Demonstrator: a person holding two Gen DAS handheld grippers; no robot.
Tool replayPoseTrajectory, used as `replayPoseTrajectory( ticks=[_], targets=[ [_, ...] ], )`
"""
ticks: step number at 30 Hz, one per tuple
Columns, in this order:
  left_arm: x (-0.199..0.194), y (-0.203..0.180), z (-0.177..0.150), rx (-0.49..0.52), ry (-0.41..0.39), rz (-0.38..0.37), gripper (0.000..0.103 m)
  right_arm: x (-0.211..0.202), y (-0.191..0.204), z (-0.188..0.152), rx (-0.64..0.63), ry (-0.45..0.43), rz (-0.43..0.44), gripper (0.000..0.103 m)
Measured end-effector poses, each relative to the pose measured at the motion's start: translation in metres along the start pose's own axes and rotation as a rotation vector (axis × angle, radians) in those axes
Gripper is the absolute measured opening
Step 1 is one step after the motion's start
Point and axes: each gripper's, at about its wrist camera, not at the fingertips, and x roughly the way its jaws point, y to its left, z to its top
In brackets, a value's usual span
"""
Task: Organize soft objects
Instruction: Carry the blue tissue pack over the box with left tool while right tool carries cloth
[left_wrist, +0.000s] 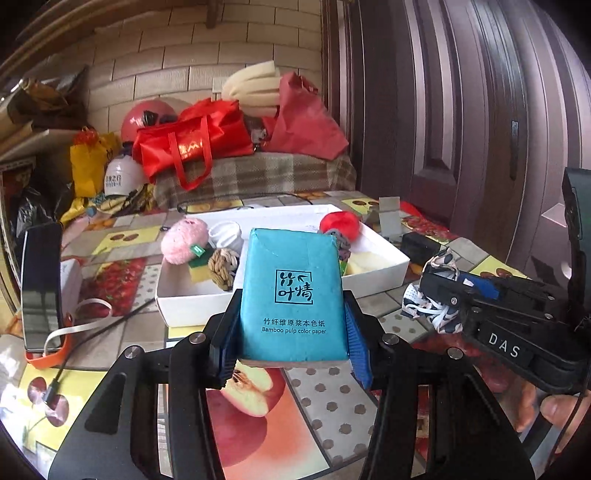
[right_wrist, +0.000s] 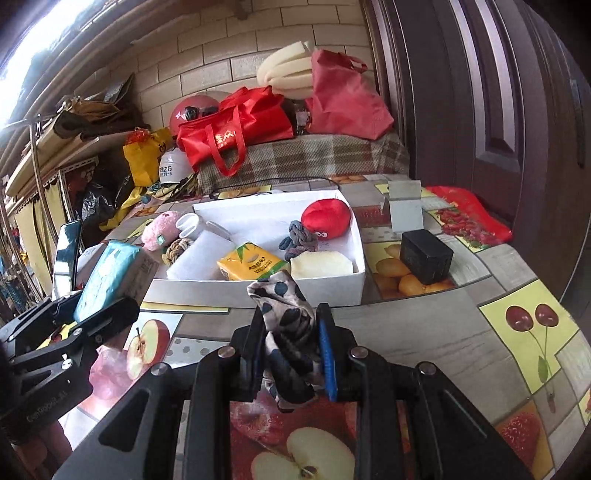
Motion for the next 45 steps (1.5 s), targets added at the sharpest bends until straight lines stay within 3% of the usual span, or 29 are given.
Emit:
replayPoseTrajectory(
  ticks=[5,11,25,45],
  targets=[
    [-0.013,0.001,-0.005,0.012,-0.033,0.037,0.049,-0.015,0.022,-0.003,-0.058,-0.057,-0.011,0.025],
    [-0.013,0.011,-0.007,-0.039,-0.024,0.058,0.049,-0.010,0.033,-0.004,-0.049,-0.038,-0.022,0.025],
    [-0.013,0.010,-0.007,-0.032,-0.030,0.070,0.049,-0.006,0.041,-0.007,-0.061,-0.042,-0.032,0.025],
    [0.020,0.034,0.006,-0.056,-0.038,0.149,0.050,0.011,0.058,-0.001,-0.101,-0.038,-0.039,0.026]
  ],
)
